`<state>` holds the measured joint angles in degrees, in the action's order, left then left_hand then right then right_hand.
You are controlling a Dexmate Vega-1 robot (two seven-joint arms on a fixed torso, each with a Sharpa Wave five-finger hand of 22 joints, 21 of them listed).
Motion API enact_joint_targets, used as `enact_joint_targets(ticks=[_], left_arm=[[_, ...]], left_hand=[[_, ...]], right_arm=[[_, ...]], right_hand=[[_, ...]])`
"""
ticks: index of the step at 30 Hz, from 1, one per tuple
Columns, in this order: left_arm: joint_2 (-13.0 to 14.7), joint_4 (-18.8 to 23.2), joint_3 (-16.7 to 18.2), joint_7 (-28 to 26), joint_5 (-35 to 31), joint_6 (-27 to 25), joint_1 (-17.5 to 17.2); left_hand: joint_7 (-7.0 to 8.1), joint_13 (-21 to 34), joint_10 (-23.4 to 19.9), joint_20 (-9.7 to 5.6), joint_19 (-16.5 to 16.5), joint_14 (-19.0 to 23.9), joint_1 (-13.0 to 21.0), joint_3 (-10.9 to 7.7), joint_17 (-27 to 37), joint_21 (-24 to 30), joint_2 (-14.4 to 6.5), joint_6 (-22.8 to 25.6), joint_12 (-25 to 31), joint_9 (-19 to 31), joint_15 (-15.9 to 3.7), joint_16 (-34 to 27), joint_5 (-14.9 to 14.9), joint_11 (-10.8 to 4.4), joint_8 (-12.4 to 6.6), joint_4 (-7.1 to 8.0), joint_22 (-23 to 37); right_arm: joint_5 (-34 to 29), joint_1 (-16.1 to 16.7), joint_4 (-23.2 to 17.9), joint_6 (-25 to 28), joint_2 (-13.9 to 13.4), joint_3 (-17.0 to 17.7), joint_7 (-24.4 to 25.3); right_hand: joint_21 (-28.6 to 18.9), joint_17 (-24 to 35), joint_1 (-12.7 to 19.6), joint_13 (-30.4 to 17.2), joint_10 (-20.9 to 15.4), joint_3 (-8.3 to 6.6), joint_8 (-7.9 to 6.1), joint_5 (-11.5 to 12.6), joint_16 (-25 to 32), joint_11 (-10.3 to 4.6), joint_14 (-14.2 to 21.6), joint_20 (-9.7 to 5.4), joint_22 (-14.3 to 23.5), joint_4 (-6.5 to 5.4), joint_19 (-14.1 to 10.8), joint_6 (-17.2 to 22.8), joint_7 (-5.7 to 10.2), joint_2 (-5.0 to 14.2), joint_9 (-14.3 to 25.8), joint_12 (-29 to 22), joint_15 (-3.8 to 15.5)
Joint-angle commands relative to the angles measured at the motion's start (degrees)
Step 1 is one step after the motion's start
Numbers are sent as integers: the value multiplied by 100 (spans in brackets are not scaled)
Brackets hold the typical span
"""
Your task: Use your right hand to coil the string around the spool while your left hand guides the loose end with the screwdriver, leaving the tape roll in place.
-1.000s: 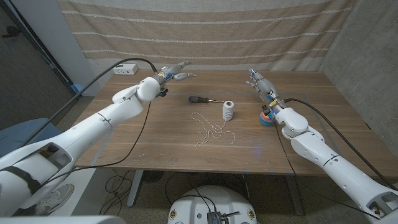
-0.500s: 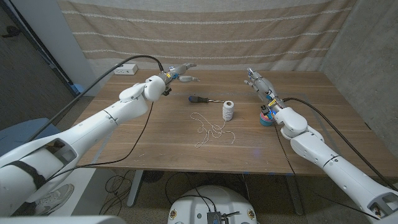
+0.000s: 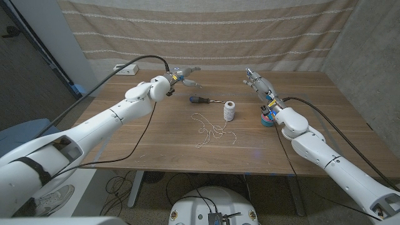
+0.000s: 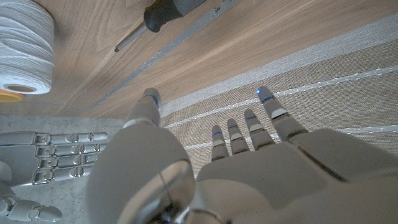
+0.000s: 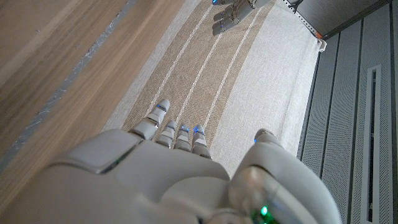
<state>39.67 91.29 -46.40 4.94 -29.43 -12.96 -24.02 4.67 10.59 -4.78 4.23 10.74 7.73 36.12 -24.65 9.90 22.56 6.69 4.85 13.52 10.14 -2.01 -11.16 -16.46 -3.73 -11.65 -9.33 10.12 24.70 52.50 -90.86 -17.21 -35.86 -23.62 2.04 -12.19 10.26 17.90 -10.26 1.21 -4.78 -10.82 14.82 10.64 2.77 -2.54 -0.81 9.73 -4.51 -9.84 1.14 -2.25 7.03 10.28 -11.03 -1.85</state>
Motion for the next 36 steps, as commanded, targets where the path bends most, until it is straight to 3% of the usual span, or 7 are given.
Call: enact_joint_targets(ticks=[1, 9, 16, 21, 28, 30, 36], left_arm=[[-151, -184, -221, 208, -534, 8, 157], [-219, -279, -380, 373, -781, -11, 245], [-268, -363, -518, 634, -934, 5, 348], [-320, -435, -642, 822, -1100, -26, 425], [-413, -570, -773, 918, -1252, 22, 490], [-430, -587, -807, 963, -1291, 23, 504], [-461, -625, -903, 1070, -1444, -11, 531]], left_hand=[[-4, 38, -264, 175, 38, 193, 155, 102, 1, -54, 48, 228, 87, 27, -43, -27, -88, -78, -53, 31, 21], [-242, 97, -689, 172, 237, 512, 288, 273, 14, -78, 91, 553, 201, 64, -168, -76, -180, -80, -107, 93, 24], [-368, 198, -832, -174, 446, 791, 449, 308, 55, -81, -122, 644, 257, 104, -186, -153, -182, -74, -108, 147, 23], [-392, 251, -883, -292, 531, 892, 564, 304, 87, -87, -255, 686, 296, 119, -222, -186, -155, -71, -109, 151, 23], [-416, 316, -968, -215, 611, 1009, 608, 360, 148, -98, -356, 787, 382, 135, -238, -232, -83, -65, -120, 180, 32], [-430, 336, -969, -104, 624, 1011, 619, 385, 165, -104, -372, 824, 403, 140, -245, -232, -59, -68, -125, 184, 37], [-413, 390, -1074, -67, 703, 1104, 661, 451, 200, -101, -397, 1012, 502, 155, -260, -263, 0, -75, -168, 182, 48]], right_arm=[[-21, 23, -64, -36, -16, -1, -24], [-7, 29, -51, -34, -8, 6, -23], [16, 55, -22, -69, 9, 18, -19], [25, 96, -42, -76, -5, 36, -4], [42, 131, -59, -65, -18, 45, -2], [45, 133, -51, -73, -19, 43, -13], [51, 142, -44, -71, -8, 46, 4]], right_hand=[[24, 20, 60, -19, -33, 0, -27, -4, 56, 21, 42, -13, 16, 21, -71, 29, -15, -4, 6, -24, 20], [25, 21, 50, -19, -52, 2, -29, -13, 56, 29, 57, -10, 16, 21, -92, 49, -1, -4, 6, -23, 25], [29, 22, 43, -19, -65, 4, -25, -19, 54, 39, 62, -11, 16, 21, -103, 54, -4, -4, 6, -22, 20], [31, 23, 37, -19, -74, 5, -24, -23, 58, 47, 80, -10, 16, 21, -111, 62, 1, -4, 6, -21, 15], [37, 24, 28, -19, -92, 8, -21, -27, 55, 48, 83, -10, 16, 20, -114, 66, 4, -6, 6, -24, 18], [38, 24, 26, -19, -101, 9, -21, -29, 56, 49, 87, -8, 16, 20, -115, 67, 5, -6, 6, -25, 16], [42, 24, 19, -19, -114, 10, -17, -33, 53, 57, 91, -10, 17, 19, -119, 68, 2, -5, 6, -25, 13]])
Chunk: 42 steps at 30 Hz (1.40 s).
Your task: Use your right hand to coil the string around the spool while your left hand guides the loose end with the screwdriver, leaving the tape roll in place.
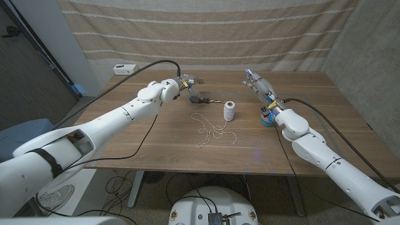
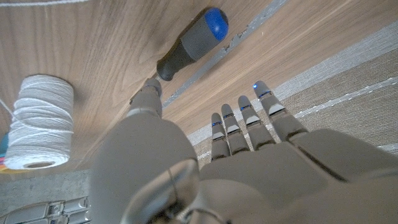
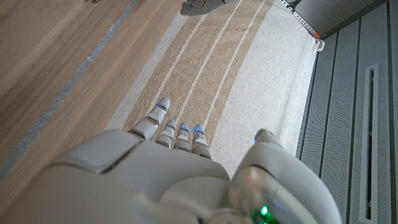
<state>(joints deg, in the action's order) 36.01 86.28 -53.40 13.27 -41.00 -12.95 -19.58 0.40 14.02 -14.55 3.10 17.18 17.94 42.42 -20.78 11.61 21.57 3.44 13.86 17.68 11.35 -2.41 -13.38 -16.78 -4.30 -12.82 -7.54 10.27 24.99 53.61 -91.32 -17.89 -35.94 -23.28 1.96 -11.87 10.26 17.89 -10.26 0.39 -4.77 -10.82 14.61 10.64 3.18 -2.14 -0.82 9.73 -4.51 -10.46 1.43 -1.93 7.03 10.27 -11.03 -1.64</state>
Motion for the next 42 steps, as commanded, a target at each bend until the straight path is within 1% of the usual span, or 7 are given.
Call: enact_joint_targets(ticks=[1, 5, 12, 19, 22, 31, 42], left_arm=[[-99, -131, -213, 245, -311, -22, 88], [-109, -155, -261, 232, -438, -61, 80], [-154, -288, -221, 213, -297, 2, 32], [-179, -395, -202, 128, -191, 35, -7], [-200, -466, -205, 135, -146, 33, 7], [-232, -605, -295, 125, -175, 41, 74], [-359, -833, -524, 193, -389, 46, 259]], left_hand=[[21, 53, -101, 44, 69, 89, 38, 71, 30, -3, -74, 119, 94, 35, -225, -41, 38, -36, -51, 1, 33], [22, 82, -137, 30, 144, 154, 81, 98, 49, 9, -109, 169, 141, 42, -232, -62, 68, -28, -51, -3, 37], [24, 114, -134, 30, 237, 173, 126, 131, 69, 21, -154, 213, 175, 49, -237, -66, 103, -11, -47, -3, 37], [21, 151, -201, 37, 432, 255, 196, 156, 83, 65, -231, 276, 240, 57, -266, -87, 141, -59, -46, -6, 33], [3, 167, -194, 4, 567, 291, 207, 161, 79, 103, -251, 274, 251, 61, -274, -84, 152, -36, -34, 0, 32], [-7, 206, -276, -90, 821, 440, 318, 119, 65, 166, -352, 326, 306, 71, -340, -96, 153, -38, -32, -16, 32], [22, 255, -408, -102, 989, 589, 478, 28, 61, 193, -561, 419, 370, 83, -379, -105, 153, -94, -46, -23, 37]], right_arm=[[25, 25, 11, -5, -2, 8, -3], [33, 10, 34, -1, 7, -2, -21], [34, -9, 46, 10, 15, -12, -27], [34, -34, 68, 27, 29, -30, -36], [36, -42, 73, 33, 32, -33, -39], [40, -77, 117, 54, 65, -55, -34], [63, -104, 204, 25, 112, -65, -37]], right_hand=[[10, 25, 19, -20, -30, 10, -17, -13, 53, 12, 53, -8, 17, 20, -59, 38, -29, -5, 7, -24, -4], [13, 24, 16, -20, -35, 10, -15, -15, 53, 11, 57, -4, 17, 21, -60, 39, -30, -4, 7, -23, -5], [17, 24, 13, -20, -42, 10, -11, -18, 50, 22, 59, -3, 17, 22, -62, 37, -32, -3, 7, -20, -7], [21, 24, 10, -20, -44, 10, -10, -21, 47, 23, 61, -1, 17, 24, -66, 40, -28, -2, 7, -17, -9], [22, 24, 9, -20, -42, 10, -8, -22, 45, 20, 59, -2, 17, 24, -66, 37, -28, -2, 7, -15, -11], [26, 24, 4, -20, -49, 9, -6, -26, 43, 20, 61, -2, 17, 26, -71, 38, -24, 0, 7, -13, -9], [29, 24, -2, -21, -51, 11, -5, -31, 43, 25, 73, 2, 18, 29, -78, 43, -25, -2, 7, -8, -21]])
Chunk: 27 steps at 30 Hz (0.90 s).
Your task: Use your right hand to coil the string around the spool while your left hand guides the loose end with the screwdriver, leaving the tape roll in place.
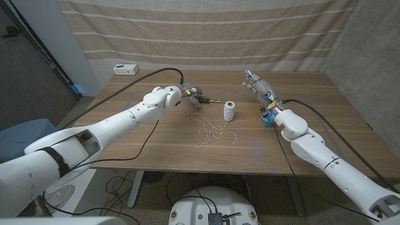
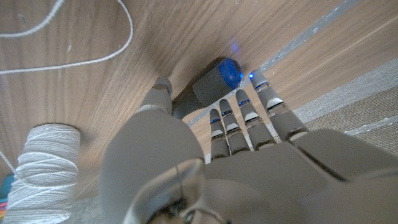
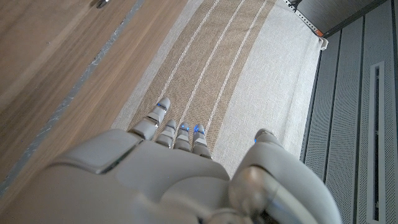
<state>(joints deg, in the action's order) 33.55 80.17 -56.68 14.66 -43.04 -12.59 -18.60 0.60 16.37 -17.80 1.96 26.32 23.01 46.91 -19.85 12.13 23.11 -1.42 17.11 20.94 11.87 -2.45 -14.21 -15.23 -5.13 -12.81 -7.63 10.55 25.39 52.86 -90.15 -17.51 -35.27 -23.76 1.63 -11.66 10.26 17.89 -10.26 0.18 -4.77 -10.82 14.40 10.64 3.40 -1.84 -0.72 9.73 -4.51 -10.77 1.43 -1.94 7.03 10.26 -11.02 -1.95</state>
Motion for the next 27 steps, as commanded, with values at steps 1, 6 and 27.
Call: enact_joint_targets(ticks=[1, 6, 27], left_arm=[[-128, -242, -229, 65, -227, 4, 182], [-194, -288, -357, 49, -448, -96, 247], [-490, -978, -572, 28, -302, -40, 413]], left_hand=[[7, 26, -115, 9, 96, 130, 51, -71, 6, 44, -86, 130, 57, 32, -391, -32, 3, -16, -57, -22, 11], [92, 76, -507, -108, 369, 538, 160, -74, 3, 144, -129, 493, 211, 37, -554, -143, 52, -69, -165, -54, 43], [-256, 365, -1568, -1214, 1901, 2097, 2123, -743, 378, 1200, -745, 1666, 386, 62, -887, -809, 374, 158, -500, -318, 139]], right_arm=[[30, -29, 95, -14, 51, -15, -1], [56, -8, 128, -43, 69, 5, 23], [126, -127, 356, -72, 117, -23, -100]], right_hand=[[9, 24, -2, -21, -34, 10, -5, -10, 44, 3, 44, -7, 18, 29, -49, 44, -27, -2, 7, -9, 9], [10, 24, -5, -21, -41, 11, -4, -12, 44, 1, 49, -8, 18, 29, -52, 44, -24, -2, 7, -10, 11], [9, 25, -19, -21, -80, 11, -5, -18, 49, -6, 78, -1, 18, 28, -77, 57, -21, 3, 7, -16, 4]])
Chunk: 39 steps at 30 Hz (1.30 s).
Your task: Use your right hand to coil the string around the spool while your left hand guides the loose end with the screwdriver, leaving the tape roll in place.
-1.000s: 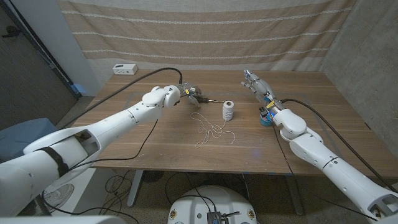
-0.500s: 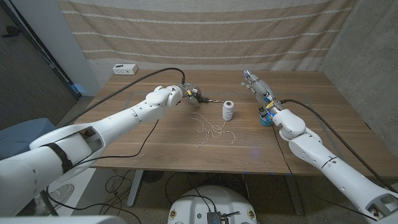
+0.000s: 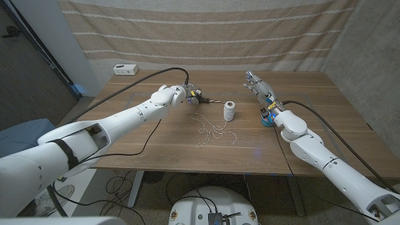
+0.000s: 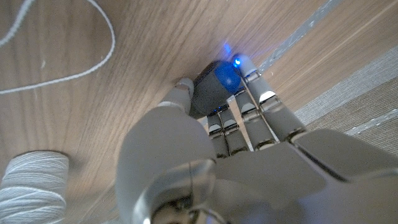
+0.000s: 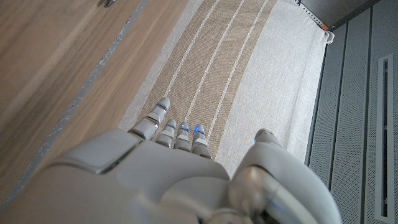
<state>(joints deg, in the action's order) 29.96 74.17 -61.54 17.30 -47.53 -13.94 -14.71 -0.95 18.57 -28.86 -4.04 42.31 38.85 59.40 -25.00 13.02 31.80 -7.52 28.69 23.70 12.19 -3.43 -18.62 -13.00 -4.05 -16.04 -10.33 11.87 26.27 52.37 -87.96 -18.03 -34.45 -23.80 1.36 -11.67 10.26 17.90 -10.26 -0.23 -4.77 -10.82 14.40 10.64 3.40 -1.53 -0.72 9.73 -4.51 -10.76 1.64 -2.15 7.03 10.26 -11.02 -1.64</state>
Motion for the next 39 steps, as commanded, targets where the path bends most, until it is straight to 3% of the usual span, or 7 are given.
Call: enact_joint_targets(ticks=[1, 4, 9, 17, 24, 28, 39], left_arm=[[-129, -407, -84, -344, 158, 126, 9], [-98, -496, -33, -849, 217, 291, -68], [-2, -539, 70, -1640, 288, 606, -179], [173, -330, 279, -2540, 307, 895, -354], [249, -171, 455, -2843, 354, 941, -481], [298, -59, 576, -2891, 441, 938, -554], [429, 245, 848, -3021, 546, 827, -750]], left_hand=[[-117, 221, -654, -675, 388, 697, 1279, -247, 467, 501, -111, 754, 157, 43, -818, -556, 227, 7, -256, -70, 16], [-141, 422, -1267, -719, 496, 1124, 2000, -246, 864, 898, -175, 1664, 365, 116, -791, -930, 292, 78, -564, 10, 2], [-194, 596, -1604, -742, 546, 1398, 2161, -227, 1099, 1224, -89, 2540, 452, 117, -754, -1016, 302, 120, -844, 40, -42], [-302, 678, -1793, -746, 636, 1586, 2279, -192, 1219, 1402, 19, 2797, 488, 55, -715, -1089, 300, 135, -874, 22, -56], [-335, 716, -1815, -749, 644, 1608, 2322, -174, 1270, 1467, 49, 2843, 482, 27, -701, -1096, 297, 144, -855, 32, -61], [-341, 729, -1818, -749, 648, 1631, 2338, -169, 1289, 1493, 58, 2862, 477, 18, -699, -1102, 296, 149, -848, 35, -63], [-346, 779, -1842, -747, 640, 1652, 2395, -155, 1350, 1572, 85, 2895, 463, -8, -686, -1098, 298, 155, -807, 44, -74]], right_arm=[[43, -78, 144, -18, 39, -17, -67], [53, -85, 157, -6, 35, -15, -70], [15, -77, 134, 20, 18, -18, -29], [-380, 26, -234, 299, -180, -20, 350], [-846, 130, -937, 1106, -587, -56, 671], [-1039, 155, -1377, 1695, -832, -102, 739], [-1374, -111, -2020, 2968, -1218, -431, 467]], right_hand=[[11, 26, -20, -21, -42, 11, -5, -19, 50, -5, 50, -4, 18, 28, -79, 38, 3, 4, 7, -17, -30], [11, 26, -21, -21, -43, 10, -5, -20, 50, -8, 55, 2, 18, 29, -82, 40, 2, 5, 7, -15, -34], [12, 25, -20, -21, -48, 8, -6, -21, 51, -3, 63, 3, 18, 31, -86, 45, 5, 8, 7, -14, -32], [9, 11, 97, -19, -87, -55, -36, -29, 55, -1, 115, 5, 14, 115, -128, 139, 94, 40, 5, -18, -28], [10, -7, 713, -18, -257, -288, -54, -183, 101, 26, 468, 281, 15, 619, -248, 326, 155, -27, 6, -26, -234], [1, -4, 856, -22, -441, -332, -69, -259, 123, 1, 645, 458, 23, 758, -310, 450, 227, -58, 9, -69, -372], [-24, 3, 971, -28, -658, -368, -98, -325, 167, 41, 907, 593, 31, 882, -421, 644, 223, -86, 16, -101, -443]])
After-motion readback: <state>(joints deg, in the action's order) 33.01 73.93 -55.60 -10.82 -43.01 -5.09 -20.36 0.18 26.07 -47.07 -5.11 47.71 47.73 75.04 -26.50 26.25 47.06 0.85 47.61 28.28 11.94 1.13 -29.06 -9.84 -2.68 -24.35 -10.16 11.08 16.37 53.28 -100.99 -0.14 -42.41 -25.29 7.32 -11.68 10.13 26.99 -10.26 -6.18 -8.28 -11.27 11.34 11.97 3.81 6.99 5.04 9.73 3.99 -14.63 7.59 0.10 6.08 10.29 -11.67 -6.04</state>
